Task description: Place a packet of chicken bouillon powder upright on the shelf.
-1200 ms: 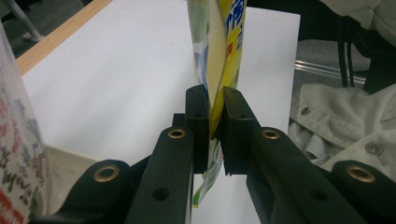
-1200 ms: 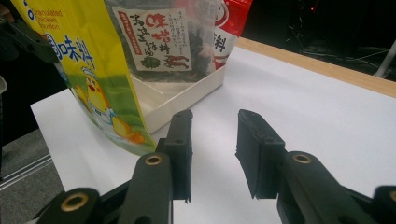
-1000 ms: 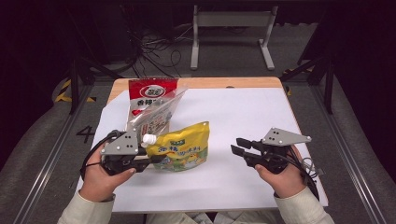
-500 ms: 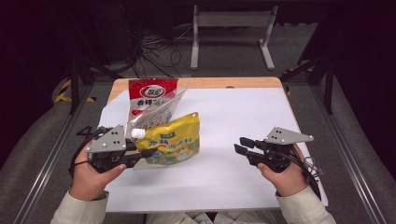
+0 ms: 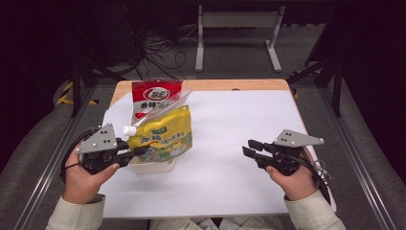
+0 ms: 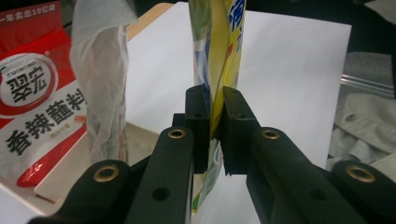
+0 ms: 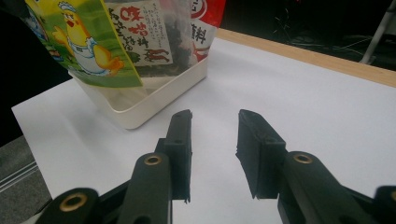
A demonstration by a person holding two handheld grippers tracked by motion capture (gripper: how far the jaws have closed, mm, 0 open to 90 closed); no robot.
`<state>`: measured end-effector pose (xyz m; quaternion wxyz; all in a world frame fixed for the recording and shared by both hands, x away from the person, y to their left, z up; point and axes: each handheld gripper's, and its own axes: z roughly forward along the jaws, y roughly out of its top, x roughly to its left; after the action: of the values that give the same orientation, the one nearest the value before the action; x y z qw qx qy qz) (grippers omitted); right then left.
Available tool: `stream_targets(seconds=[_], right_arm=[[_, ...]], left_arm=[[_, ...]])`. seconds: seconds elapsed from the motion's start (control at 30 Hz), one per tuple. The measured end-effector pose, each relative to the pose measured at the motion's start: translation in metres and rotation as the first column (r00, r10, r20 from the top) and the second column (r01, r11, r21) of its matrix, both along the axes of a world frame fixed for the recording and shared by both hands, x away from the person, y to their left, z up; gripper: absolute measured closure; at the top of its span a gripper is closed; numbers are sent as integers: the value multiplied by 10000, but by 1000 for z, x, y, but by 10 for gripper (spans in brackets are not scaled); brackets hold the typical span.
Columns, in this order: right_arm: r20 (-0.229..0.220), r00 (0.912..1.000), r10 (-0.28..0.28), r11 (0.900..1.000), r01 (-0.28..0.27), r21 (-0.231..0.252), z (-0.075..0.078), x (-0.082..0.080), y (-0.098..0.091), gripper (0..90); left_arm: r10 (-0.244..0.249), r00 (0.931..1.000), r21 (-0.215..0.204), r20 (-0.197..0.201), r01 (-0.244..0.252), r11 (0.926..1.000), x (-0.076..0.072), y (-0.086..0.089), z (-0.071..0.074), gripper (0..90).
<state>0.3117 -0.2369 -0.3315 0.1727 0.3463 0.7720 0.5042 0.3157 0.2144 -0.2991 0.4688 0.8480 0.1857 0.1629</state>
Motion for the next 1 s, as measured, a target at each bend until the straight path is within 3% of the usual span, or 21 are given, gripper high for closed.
stream_targets(seconds=[0.4,0.57,1.0], right_arm=[[43,9997,-257,9996,257,111,2,0,-9,647],[24,9995,-307,9995,306,126,1,1,-10,647],[-9,9996,-299,9995,299,122,1,1,-10,642]], left_arm=[[572,9982,339,-198,-565,9978,6,7,-6,828],[863,9960,677,-212,-847,9941,8,9,-9,828],[1120,9902,816,-834,-1052,9911,19,17,-23,828]])
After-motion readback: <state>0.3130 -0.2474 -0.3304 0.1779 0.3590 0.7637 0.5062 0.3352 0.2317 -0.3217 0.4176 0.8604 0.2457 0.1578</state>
